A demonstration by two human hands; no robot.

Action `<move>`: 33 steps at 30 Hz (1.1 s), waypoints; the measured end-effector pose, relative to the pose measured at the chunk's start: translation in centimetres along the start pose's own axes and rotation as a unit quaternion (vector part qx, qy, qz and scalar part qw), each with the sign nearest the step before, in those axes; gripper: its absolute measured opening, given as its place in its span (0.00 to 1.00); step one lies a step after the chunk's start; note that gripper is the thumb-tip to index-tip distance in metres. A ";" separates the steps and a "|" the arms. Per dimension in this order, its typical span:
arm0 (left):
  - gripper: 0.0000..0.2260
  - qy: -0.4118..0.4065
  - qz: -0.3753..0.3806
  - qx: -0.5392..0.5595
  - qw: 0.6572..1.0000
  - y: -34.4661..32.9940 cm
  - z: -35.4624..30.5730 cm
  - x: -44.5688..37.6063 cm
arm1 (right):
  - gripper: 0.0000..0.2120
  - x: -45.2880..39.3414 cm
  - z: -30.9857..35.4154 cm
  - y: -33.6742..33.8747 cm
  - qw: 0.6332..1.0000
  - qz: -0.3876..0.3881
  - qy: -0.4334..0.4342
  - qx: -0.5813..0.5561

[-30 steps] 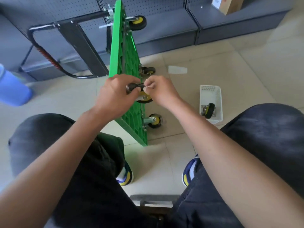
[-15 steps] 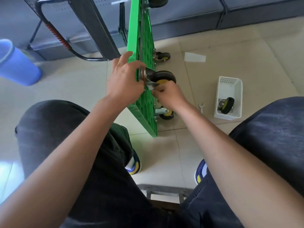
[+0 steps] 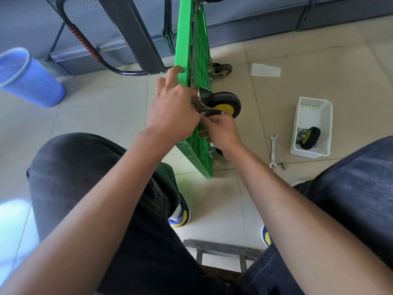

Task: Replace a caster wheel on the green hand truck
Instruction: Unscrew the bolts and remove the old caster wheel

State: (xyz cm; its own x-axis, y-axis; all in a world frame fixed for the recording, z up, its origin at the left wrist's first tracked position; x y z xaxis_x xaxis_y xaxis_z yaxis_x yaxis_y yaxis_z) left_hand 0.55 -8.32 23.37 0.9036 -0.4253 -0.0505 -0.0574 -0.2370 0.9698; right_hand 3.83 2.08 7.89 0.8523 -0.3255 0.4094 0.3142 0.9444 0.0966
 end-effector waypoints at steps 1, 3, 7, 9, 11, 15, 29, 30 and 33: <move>0.15 -0.001 0.005 -0.006 1.000 -0.1 0.0 0.1 | 0.19 0.0 -0.1 0.0 1.000 -0.003 -0.002 -0.014; 0.14 -0.005 0.013 -0.012 1.000 -0.3 -0.1 0.2 | 0.18 -0.1 -0.4 -0.1 0.999 -0.006 -0.007 -0.031; 0.14 -0.015 0.015 -0.002 1.000 -0.4 0.0 0.3 | 0.14 -0.1 -0.4 -0.3 0.999 -0.002 -0.015 -0.051; 0.14 -0.019 0.014 0.000 1.000 -0.5 0.0 0.3 | 0.13 0.0 -0.5 -0.4 0.999 -0.003 -0.017 -0.052; 0.14 -0.021 0.013 0.001 1.000 -0.6 0.1 0.4 | 0.12 0.0 -0.5 -0.4 0.999 -0.006 -0.017 -0.050; 0.15 -0.022 0.006 0.006 1.000 -0.7 0.1 0.3 | 0.12 0.2 0.1 -0.3 0.999 -0.025 0.019 -0.007; 0.15 -0.024 -0.005 0.018 1.000 -0.6 0.0 0.5 | 0.11 1.3 1.0 -0.1 0.979 -0.073 0.145 0.124; 0.15 -0.023 -0.006 0.016 1.000 -0.5 0.0 0.5 | 0.10 1.3 1.0 -0.2 0.979 -0.071 0.150 0.122; 0.15 -0.023 -0.010 0.017 1.000 -0.5 0.0 0.4 | 0.10 1.3 1.1 -0.3 0.978 -0.071 0.155 0.116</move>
State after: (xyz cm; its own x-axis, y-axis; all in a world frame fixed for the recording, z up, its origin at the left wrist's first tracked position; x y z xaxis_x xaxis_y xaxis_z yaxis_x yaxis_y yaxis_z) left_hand 0.96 -8.40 22.86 0.8841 -0.4601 -0.0820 -0.0541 -0.2749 0.9600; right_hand 4.41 1.41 9.37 0.9038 -0.4193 0.0852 0.3666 0.8615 0.3514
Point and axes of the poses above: each hand's wrist, its own x-axis away from the middle knuckle, its own y-axis out of the back of the hand, z = x × y, the point moved 8 cm from there along -x, towards the middle knuckle, and after that the axes turned 3 degrees about -y, right-handed, at the moved point
